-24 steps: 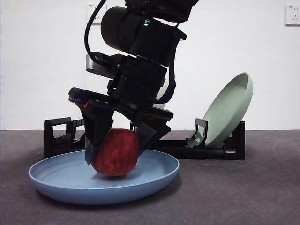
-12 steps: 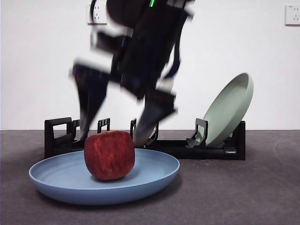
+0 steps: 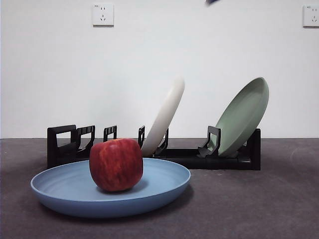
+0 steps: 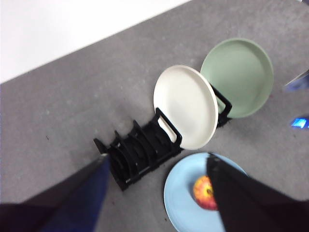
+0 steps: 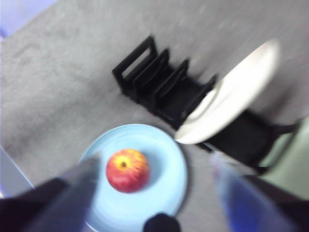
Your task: Take the blue plate from the plate rack,put the plate on the table,take the apple from the table,put the apple in the plate
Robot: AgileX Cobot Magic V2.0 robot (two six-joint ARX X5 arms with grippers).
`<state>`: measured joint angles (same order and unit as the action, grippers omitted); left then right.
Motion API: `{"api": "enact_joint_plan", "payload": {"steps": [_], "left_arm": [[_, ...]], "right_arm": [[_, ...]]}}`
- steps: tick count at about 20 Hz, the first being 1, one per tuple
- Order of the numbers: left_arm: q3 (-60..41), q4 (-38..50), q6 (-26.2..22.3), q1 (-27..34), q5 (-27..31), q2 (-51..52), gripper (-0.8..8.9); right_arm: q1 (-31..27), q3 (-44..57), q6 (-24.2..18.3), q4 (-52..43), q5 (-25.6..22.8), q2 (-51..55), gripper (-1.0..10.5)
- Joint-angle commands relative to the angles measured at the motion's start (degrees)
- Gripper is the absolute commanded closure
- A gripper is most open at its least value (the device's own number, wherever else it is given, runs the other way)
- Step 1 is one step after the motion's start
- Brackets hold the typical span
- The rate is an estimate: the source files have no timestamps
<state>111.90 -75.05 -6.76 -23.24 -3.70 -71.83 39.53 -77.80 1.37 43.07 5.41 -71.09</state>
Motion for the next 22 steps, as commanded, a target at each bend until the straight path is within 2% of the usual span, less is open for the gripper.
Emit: {"api": "enact_joint_plan", "payload": {"steps": [1, 6, 10, 14, 17, 22], "left_arm": [[-0.2, -0.4, -2.0, 0.1, -2.6, 0.0, 8.22], [-1.3, 0.2, -2.3, -0.9, -4.4, 0.3, 8.22], [-11.2, 5.5, -1.9, -4.3, -4.3, 4.2, 8.22], [-32.0, 19.5, 2.5, -5.0, -4.0, 13.7, 8.22], [-49.0, 31.2, 5.5, -5.0, -3.9, 20.9, 8.22], [-69.0, 45.4, 7.4, -5.0, -3.9, 27.6, 8.22]], "right_arm": [[-1.8, 0.1, -4.8, 2.8, 0.0, 3.1, 9.6], [-5.3, 0.2, -4.9, 9.1, 0.2, 8.1, 9.6], [-6.2, 1.8, -4.9, 12.9, 0.3, 11.7, 9.6], [-6.2, 8.6, -4.6, 10.8, 0.5, 17.6, 9.6], [-6.2, 17.2, -3.2, 4.7, 0.6, 22.0, 9.6], [-6.2, 32.4, 1.7, -7.5, 0.7, 25.5, 9.6]]}}
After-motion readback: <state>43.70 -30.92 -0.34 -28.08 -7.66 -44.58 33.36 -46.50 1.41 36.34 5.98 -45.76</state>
